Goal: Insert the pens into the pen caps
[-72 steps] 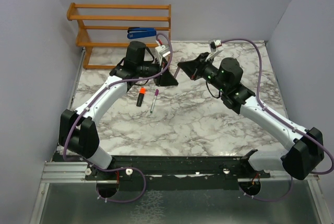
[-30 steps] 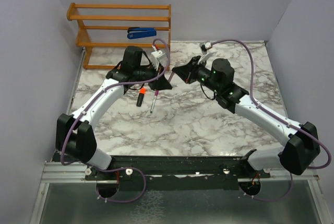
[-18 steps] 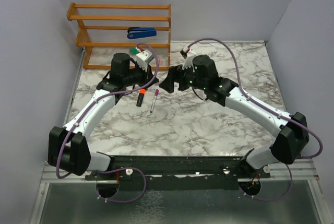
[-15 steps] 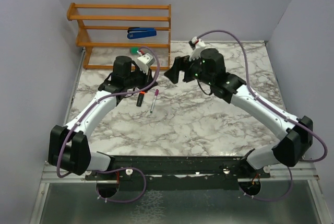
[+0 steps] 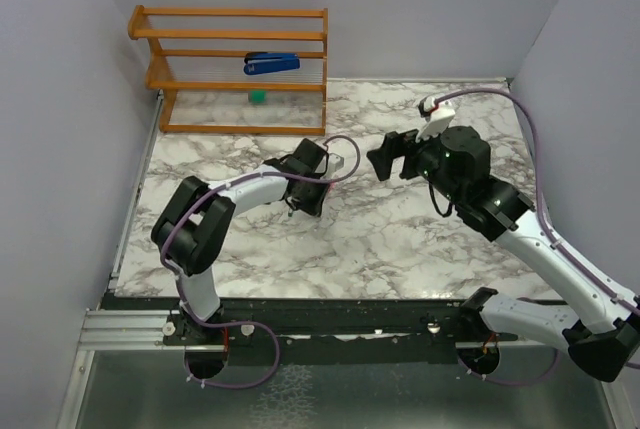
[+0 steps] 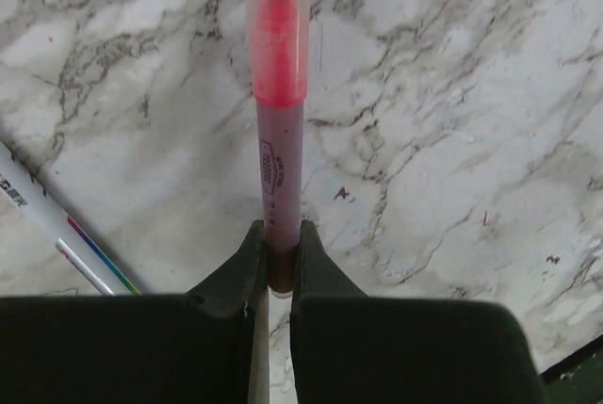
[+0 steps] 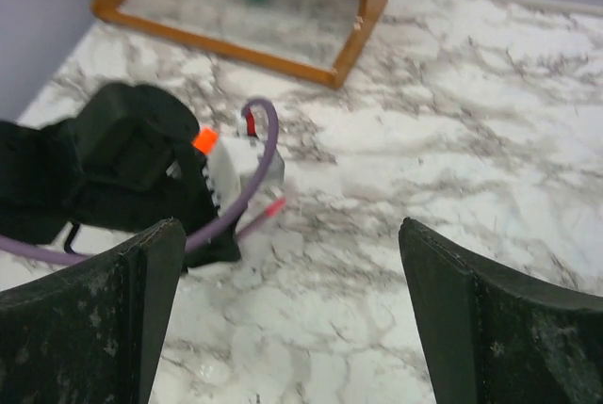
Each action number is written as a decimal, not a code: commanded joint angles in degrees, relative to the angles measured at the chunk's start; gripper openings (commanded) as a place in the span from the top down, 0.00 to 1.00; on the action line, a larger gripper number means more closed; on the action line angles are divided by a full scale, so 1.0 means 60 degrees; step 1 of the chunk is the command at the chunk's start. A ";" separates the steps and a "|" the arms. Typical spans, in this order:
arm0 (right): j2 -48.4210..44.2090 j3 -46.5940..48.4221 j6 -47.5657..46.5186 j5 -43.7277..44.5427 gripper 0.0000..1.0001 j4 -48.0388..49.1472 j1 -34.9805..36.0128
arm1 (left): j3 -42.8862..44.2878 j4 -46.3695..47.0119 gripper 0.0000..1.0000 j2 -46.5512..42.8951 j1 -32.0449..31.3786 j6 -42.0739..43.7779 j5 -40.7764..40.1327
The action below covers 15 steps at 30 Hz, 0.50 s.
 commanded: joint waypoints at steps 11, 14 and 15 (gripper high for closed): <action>-0.0927 -0.1217 -0.0133 0.0626 0.00 -0.1229 0.0043 | 0.2135 -0.2044 0.82 0.1506 -0.0150 -0.1232 -0.2415; -0.0934 -0.1298 -0.0137 0.0574 0.00 -0.1169 0.0034 | 0.2278 -0.2292 0.73 0.1581 -0.0150 -0.1199 -0.2548; -0.0940 -0.1341 -0.0147 0.0560 0.00 -0.1142 0.0035 | 0.2300 -0.2334 0.72 0.1596 -0.0150 -0.1185 -0.2576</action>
